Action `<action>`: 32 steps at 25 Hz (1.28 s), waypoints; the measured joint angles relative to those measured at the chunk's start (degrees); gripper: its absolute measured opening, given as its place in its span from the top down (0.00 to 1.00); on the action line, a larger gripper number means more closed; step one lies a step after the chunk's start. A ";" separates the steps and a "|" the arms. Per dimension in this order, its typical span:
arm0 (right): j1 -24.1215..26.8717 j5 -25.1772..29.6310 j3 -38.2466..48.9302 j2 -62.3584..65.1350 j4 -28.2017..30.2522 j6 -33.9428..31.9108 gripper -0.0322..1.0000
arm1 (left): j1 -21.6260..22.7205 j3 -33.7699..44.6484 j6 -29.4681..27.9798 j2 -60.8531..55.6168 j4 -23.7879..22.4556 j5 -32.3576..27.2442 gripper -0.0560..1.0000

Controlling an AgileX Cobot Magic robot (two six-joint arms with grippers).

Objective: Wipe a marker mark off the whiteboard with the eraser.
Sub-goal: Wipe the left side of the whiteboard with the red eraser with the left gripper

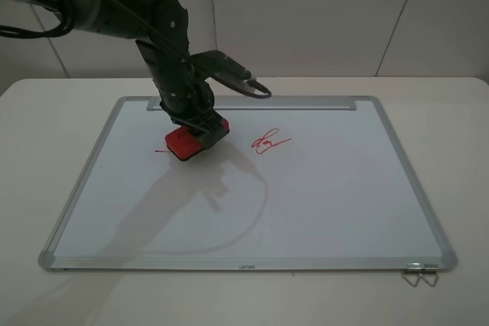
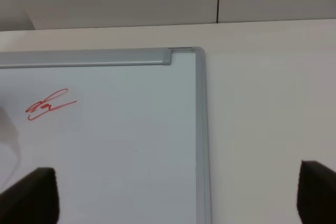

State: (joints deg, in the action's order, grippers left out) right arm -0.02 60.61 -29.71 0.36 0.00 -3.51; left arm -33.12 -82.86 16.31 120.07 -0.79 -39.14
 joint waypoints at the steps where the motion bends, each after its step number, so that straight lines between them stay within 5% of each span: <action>1: 0.00 0.00 0.00 0.00 0.00 0.00 0.17 | 0.00 -0.05 -0.38 0.24 -0.16 1.00 0.40; 19: 0.00 0.00 0.00 0.00 0.33 0.03 0.17 | 1.24 -0.29 -0.78 5.79 0.23 0.89 0.40; 32: 0.00 0.00 0.00 0.00 0.00 0.03 0.17 | 19.19 -0.48 -2.72 5.84 -0.75 -0.91 0.40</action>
State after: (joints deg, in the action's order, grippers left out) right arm -0.02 60.61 -29.71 0.36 0.00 -3.47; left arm -13.93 -83.34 13.59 125.91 -1.54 -40.05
